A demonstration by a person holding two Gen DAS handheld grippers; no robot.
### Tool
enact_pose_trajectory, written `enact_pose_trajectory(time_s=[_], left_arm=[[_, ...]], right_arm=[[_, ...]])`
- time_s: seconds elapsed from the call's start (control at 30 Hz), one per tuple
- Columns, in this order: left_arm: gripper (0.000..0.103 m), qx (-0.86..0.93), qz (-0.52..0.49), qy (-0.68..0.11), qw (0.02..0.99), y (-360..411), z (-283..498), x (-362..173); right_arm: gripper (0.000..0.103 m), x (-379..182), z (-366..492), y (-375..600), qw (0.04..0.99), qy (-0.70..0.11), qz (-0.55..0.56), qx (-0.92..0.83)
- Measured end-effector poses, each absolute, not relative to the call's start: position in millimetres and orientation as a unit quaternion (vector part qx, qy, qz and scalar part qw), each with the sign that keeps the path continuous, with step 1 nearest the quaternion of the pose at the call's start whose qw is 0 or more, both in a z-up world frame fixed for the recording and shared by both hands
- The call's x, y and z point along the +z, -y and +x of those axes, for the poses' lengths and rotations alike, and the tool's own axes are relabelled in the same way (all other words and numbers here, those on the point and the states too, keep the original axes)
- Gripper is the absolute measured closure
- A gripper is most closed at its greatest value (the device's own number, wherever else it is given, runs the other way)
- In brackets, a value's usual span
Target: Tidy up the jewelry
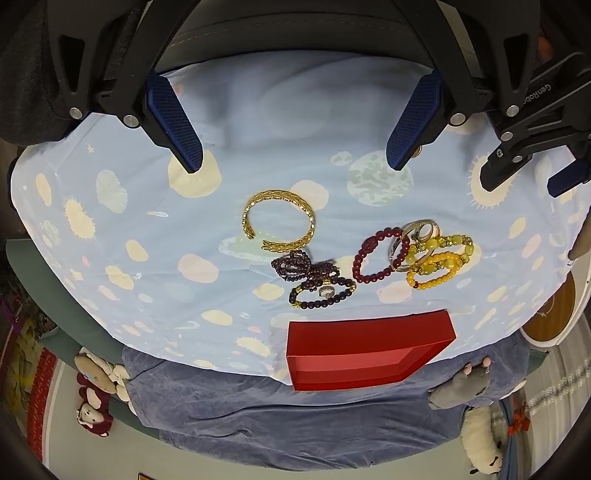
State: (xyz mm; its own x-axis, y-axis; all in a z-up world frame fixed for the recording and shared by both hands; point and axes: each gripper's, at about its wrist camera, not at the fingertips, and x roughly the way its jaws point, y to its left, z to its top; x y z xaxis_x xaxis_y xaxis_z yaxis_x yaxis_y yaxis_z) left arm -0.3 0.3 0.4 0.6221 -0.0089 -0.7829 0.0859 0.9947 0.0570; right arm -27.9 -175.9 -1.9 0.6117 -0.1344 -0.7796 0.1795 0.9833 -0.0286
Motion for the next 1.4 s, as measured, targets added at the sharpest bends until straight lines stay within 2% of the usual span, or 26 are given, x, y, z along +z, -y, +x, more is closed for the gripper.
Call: enact_pose_trajectory(time_s=[1.4], left_arm=[[0.007, -0.031, 0.047, -0.437, 0.898, 1.1, 0.6, -2.0]], right_arm=[[0.007, -0.4, -27.6, 173.9, 0.898, -0.43, 0.022, -0.089]])
